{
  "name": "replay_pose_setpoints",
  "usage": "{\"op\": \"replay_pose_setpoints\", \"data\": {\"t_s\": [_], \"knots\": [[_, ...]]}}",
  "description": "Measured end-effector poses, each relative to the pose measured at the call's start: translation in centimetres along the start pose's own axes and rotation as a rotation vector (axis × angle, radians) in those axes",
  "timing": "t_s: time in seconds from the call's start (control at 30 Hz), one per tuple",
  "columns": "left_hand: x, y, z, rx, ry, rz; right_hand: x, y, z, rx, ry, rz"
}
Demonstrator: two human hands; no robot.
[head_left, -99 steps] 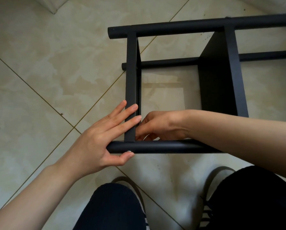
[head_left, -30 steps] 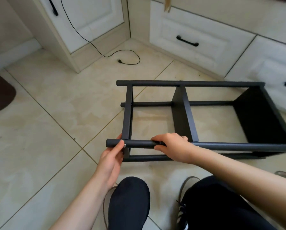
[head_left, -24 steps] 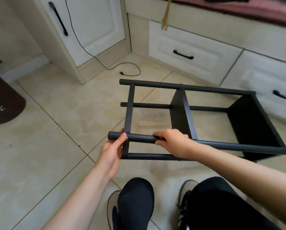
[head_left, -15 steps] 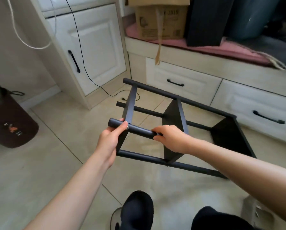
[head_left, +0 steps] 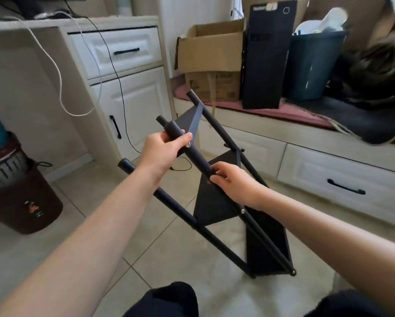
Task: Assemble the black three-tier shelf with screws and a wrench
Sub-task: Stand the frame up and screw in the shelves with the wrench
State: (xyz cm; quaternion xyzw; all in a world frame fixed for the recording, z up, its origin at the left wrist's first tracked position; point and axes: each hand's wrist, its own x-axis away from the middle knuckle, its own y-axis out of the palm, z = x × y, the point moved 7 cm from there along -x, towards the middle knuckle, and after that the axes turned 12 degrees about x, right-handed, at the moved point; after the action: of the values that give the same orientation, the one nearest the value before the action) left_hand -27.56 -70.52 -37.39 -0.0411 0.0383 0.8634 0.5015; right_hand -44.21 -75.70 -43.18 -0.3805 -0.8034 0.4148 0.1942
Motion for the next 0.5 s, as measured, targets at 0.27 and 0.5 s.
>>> {"op": "replay_pose_setpoints", "data": {"t_s": [0.27, 0.5], "knots": [[6.0, 5.0, 7.3, -0.208, 0.328, -0.073, 7.3, -1.2, 0.1, -0.39, 0.03, 0.176], [11.2, 7.1, 6.4, -0.374, 0.525, -0.006, 11.1, -0.5, 0.9, -0.62, 0.026, 0.14]]}}
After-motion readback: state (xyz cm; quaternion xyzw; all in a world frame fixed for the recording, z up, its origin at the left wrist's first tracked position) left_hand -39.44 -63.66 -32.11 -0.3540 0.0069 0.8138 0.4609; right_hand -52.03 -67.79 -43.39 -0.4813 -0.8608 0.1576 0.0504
